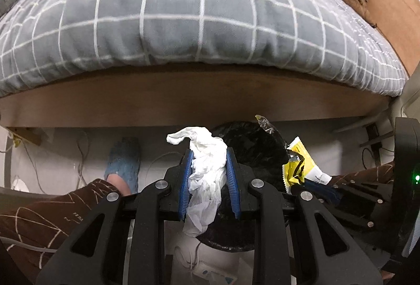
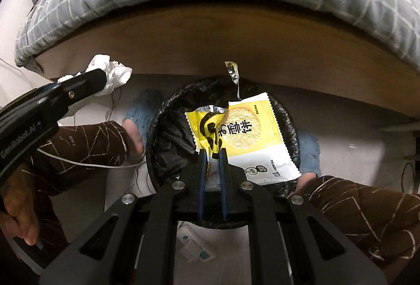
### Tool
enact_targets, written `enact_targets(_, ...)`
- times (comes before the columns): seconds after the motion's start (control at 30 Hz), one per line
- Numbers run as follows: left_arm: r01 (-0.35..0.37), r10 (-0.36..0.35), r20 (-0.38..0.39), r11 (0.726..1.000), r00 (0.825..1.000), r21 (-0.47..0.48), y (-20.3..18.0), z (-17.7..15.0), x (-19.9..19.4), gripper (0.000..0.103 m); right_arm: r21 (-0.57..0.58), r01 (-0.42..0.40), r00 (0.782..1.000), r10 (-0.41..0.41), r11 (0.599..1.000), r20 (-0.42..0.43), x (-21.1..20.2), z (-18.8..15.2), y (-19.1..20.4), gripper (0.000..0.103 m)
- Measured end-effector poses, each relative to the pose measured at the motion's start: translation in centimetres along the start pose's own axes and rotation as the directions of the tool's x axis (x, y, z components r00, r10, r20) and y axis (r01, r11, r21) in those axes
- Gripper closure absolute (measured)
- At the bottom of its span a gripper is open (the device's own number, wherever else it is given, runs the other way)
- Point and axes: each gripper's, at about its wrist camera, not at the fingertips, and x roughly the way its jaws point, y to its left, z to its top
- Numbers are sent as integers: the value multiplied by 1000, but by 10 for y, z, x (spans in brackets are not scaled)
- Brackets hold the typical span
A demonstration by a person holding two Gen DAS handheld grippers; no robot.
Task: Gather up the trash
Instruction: 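Open the right gripper to drop the yellow wrapper into the bin, then open the left gripper to drop the white tissue into the bin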
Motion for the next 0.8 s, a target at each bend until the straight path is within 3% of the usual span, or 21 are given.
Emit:
enact_targets(0.13, 4, -4, -7, 1000, 1000, -18, 6, 1, 1, 79, -10, -4, 1000, 4, 1000, -9, 6, 2, 5, 92)
enact_targets(0.2, -1, 1, -12, 1000, 1000, -20, 7, 0, 3, 79, -19, -6, 1000, 6, 1000, -1, 6, 4, 6, 78)
enact_targets(0.33, -9, 8, -26, 1000, 1000, -26, 10, 0, 6, 79, -28, 28, 999, -28, 999, 18, 3, 7, 9, 70)
enact_targets(0.5, -14, 13, -37, 1000, 999, -25, 10, -3, 7, 79, -1, 68, 994, -68, 998, 88, -11, 8, 3, 28)
enact_targets(0.63, -23, 21, -42, 999, 999, -42, 7, -3, 12, 79, 26, 88, 976, -91, 996, 198, -35, 10, -11, 15)
enact_targets(0.8, 10, -12, -36, 999, 999, -39, -8, 0, 17, 79, 43, 97, 971, -104, 994, 215, -43, 8, -28, 11)
